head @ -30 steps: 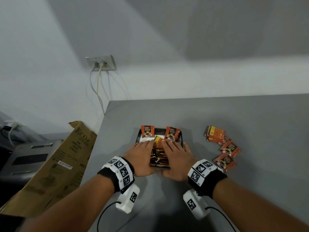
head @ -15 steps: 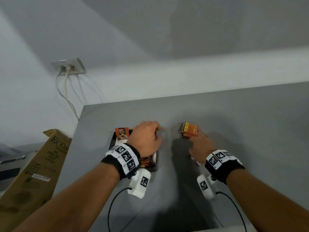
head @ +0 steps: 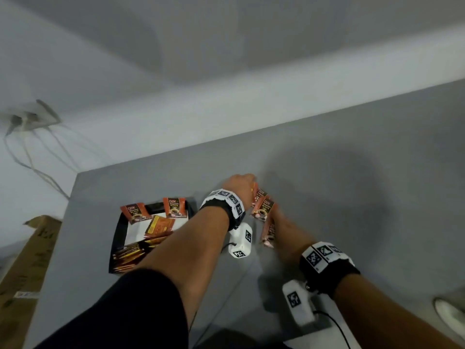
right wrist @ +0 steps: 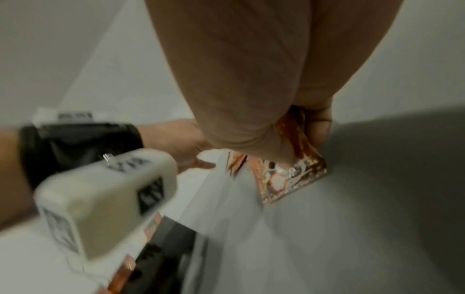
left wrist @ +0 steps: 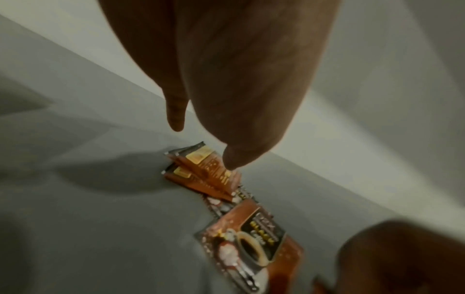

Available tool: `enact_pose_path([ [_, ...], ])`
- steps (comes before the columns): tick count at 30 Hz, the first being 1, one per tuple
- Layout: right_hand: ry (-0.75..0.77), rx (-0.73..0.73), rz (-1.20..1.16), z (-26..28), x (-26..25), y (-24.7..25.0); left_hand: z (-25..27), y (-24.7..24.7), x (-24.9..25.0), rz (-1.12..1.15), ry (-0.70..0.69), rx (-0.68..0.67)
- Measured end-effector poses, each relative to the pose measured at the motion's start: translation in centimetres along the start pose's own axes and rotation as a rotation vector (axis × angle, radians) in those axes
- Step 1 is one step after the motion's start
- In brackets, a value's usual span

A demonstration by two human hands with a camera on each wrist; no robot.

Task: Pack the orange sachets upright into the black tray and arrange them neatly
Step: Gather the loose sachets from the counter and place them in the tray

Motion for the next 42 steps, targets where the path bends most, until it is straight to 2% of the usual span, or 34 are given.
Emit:
enact_pose_path([
  [2, 0.023, 0.076, -0.109, -0.7, 0.0, 0.9, -2.1, -1.7, -1.5, -0.042, 0.019, -0.024],
  [5, 0.032, 0.100, -0.194, -2.9, -0.2, 1.5, 0.0, -0.6, -0.4, -0.086, 0.059, 0.003],
  [10, -0.115, 0.079, -0.063, -6.4, -0.1, 0.4, 1.3, 1.0, -0.3, -0.022, 0.060, -0.001],
  [14, -0.143, 0.087, 0.034, -6.9, 0.3, -0.4, 1.8, 2.3, -1.0, 0.091, 0.103, 0.090],
  [17, -0.107, 0.092, 0.128, -7.3, 0.7, -0.6, 2.2, 2.6, -1.2, 0.137, 0.155, 0.119],
  [21, -0.087, 0.033, 0.121, -7.0, 0.8, -0.1, 2.7, 1.1, -0.4, 0.167, 0.219, 0.047],
  [25, 0.016, 0.006, -0.061, -7.0, 1.4, 0.2, 2.7, -0.7, -0.6, 0.098, 0.202, -0.017],
  [31, -0.025, -0.019, -0.104, -8.5, 1.4, 3.5, 3.0, -1.7, -0.9, 0.067, 0.248, 0.077],
  [34, -0.009, -0.081, -0.012, -10.3, 0.6, 3.8, 3.3, -1.4, -1.1, 0.106, 0.265, 0.107],
  [36, 0.072, -0.109, 0.107, -10.9, 0.2, 3.3, 3.4, -1.2, -1.5, 0.195, 0.297, 0.132],
  [39, 0.154, -0.073, 0.307, -10.4, -0.5, 2.7, 3.4, -0.4, -2.2, 0.278, 0.324, 0.177],
  [42, 0.091, -0.060, 0.498, -9.9, -0.7, 3.0, 3.5, 1.1, -2.0, 0.423, 0.342, 0.179],
])
Point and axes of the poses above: each hand's wrist, its own z-axis away from the middle knuckle, its own y-axis out of the back of the hand, x = y × z, the point moved 1 cm from there along -z, towards the middle knuckle, and after that the axes turned 15 degrees about z, right-handed, at the moved point
